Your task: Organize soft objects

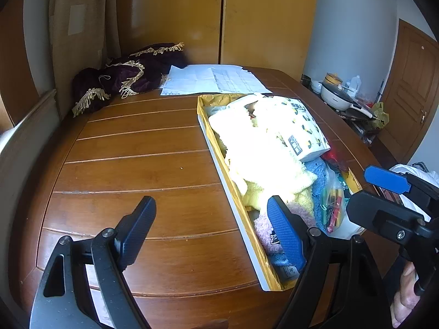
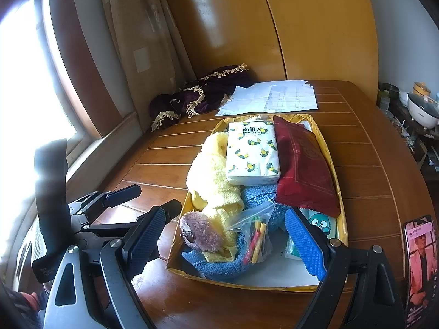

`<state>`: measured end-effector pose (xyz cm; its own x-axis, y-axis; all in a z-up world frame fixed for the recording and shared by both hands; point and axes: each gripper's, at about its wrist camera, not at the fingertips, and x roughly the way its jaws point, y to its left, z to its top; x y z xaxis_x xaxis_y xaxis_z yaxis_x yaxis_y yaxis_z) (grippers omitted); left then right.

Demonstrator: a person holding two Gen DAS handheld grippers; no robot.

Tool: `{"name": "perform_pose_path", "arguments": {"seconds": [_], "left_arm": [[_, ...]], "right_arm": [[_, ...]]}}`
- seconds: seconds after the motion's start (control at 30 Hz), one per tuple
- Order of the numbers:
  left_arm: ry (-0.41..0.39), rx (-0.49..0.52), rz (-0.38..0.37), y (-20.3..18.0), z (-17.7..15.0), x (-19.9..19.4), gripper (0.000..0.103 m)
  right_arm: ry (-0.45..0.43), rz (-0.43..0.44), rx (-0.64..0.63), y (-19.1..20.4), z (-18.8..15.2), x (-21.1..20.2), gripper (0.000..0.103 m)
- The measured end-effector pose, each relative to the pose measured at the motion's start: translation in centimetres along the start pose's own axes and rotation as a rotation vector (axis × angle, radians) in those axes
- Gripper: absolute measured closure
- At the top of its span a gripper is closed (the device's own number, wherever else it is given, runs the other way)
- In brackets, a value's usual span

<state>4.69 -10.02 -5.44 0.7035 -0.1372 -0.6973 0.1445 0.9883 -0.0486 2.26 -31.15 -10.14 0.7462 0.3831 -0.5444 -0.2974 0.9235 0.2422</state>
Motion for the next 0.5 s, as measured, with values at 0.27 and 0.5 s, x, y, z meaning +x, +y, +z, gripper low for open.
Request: {"name": "perform_pose_path", "arguments": {"seconds": [0.27,0.5], "left_arm": [[0.003,0.008,-0.003,-0.21,-0.05,0.08,0.02],[0.003,0.01,-0.004,-0.31,-0.07,0.01,0.02]], "right_arm": [[0.004,0.001,0.01,-0.32,-0.07,0.14,0.012],[0.0,0.001,0.01,-0.33,-0.04,0.01,0.012]]}}
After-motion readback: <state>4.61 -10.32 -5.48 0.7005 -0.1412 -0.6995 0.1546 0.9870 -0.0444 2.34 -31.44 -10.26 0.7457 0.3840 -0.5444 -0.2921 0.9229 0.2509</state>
